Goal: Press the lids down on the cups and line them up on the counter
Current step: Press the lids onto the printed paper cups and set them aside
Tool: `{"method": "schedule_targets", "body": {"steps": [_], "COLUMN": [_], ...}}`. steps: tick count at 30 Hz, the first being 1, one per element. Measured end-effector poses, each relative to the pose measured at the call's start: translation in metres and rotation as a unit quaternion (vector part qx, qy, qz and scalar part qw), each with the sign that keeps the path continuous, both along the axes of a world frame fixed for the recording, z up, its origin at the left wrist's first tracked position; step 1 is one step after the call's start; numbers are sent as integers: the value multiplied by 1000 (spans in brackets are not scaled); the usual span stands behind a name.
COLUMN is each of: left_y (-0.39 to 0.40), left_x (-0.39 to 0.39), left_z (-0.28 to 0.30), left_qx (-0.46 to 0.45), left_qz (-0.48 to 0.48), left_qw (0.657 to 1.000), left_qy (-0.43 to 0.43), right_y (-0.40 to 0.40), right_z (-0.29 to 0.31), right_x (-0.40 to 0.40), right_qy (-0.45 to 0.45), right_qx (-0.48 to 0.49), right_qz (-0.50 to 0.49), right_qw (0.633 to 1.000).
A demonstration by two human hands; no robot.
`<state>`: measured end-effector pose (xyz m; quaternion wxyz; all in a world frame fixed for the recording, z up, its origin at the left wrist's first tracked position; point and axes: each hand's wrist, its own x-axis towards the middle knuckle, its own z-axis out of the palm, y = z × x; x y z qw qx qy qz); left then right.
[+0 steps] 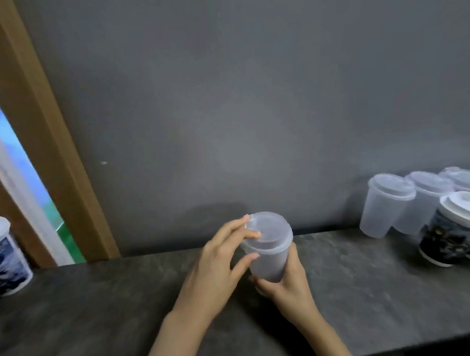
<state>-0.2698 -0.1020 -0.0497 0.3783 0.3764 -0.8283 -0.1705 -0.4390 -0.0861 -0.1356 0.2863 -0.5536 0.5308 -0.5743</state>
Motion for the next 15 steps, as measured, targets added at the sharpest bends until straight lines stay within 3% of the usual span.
{"method": "schedule_targets", "body": {"steps": [8,15], "left_y": [0,-19], "left_x": [-122,-199], "left_z": [4,0], "left_qx": [2,-1], "left_qz": [-29,32], "left_qw": [999,999], "left_qy": [18,19], "right_y": [16,-12], "right_z": [1,-8], "right_x": [-99,-162], "right_qy": [-11,-6], "right_qx": [28,51], "right_qz": [-100,-139], "right_qw": [995,989]}}
